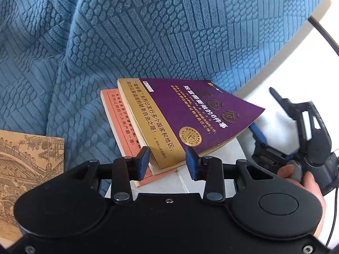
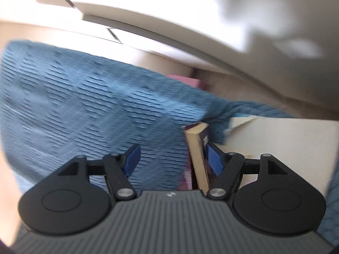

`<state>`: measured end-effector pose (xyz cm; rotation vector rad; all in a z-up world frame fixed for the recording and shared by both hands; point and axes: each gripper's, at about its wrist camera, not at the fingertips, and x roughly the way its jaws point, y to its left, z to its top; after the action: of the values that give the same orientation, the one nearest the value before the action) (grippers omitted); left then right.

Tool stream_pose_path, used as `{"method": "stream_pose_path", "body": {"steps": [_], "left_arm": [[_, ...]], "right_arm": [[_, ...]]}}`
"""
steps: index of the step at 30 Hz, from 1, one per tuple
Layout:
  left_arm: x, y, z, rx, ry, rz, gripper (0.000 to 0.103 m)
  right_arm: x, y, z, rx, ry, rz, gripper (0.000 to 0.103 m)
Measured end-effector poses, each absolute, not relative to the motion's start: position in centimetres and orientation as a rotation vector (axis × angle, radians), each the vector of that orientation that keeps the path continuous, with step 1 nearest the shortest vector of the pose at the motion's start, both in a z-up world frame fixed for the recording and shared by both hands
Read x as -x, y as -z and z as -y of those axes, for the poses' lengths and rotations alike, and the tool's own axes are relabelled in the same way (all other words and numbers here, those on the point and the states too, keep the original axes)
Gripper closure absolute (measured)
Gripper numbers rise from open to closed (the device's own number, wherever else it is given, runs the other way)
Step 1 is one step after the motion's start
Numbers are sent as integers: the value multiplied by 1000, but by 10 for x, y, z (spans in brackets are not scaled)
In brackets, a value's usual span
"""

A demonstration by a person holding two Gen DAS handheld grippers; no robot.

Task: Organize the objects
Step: 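Close the right gripper on the purple book and lift it upright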

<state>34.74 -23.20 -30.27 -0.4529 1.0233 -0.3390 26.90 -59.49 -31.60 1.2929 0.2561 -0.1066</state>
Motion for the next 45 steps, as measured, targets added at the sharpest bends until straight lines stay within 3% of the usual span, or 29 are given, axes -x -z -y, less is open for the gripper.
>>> {"method": "stream_pose_path", "body": {"steps": [4, 19, 22, 24, 26, 27, 30, 31, 33, 38, 41, 45], "left_arm": [[-348, 299, 219, 530, 336, -1019, 68], [-342, 300, 218, 572, 361, -1034, 68], [-341, 301, 222, 590, 378, -1042, 69], [-339, 302, 224, 585, 373, -1041, 69], [-338, 303, 223, 600, 369, -1045, 69], [-338, 304, 221, 618, 379, -1047, 69], [-336, 304, 213, 671, 374, -1056, 68], [-336, 304, 211, 669, 352, -1057, 65], [-335, 305, 206, 680, 319, -1053, 51], [-344, 317, 191, 837, 301, -1065, 44], [-347, 328, 186, 956, 236, -1060, 30], [-345, 344, 185, 1107, 210, -1067, 30]], "right_arm": [[-267, 310, 594, -1313, 21, -191, 33], [-280, 343, 563, -1404, 49, -440, 33], [-286, 344, 549, -1414, -4, -477, 42], [-288, 343, 539, -1390, -4, -518, 55], [-288, 343, 534, -1354, 29, -564, 80], [-286, 344, 534, -1352, 47, -575, 85], [-284, 346, 538, -1371, 49, -588, 85], [-284, 345, 540, -1354, 41, -592, 86], [-281, 346, 545, -1373, 25, -588, 88], [-269, 340, 554, -1393, 27, -564, 90], [-261, 338, 557, -1413, 34, -563, 90], [-251, 333, 560, -1409, 36, -557, 90]]}}
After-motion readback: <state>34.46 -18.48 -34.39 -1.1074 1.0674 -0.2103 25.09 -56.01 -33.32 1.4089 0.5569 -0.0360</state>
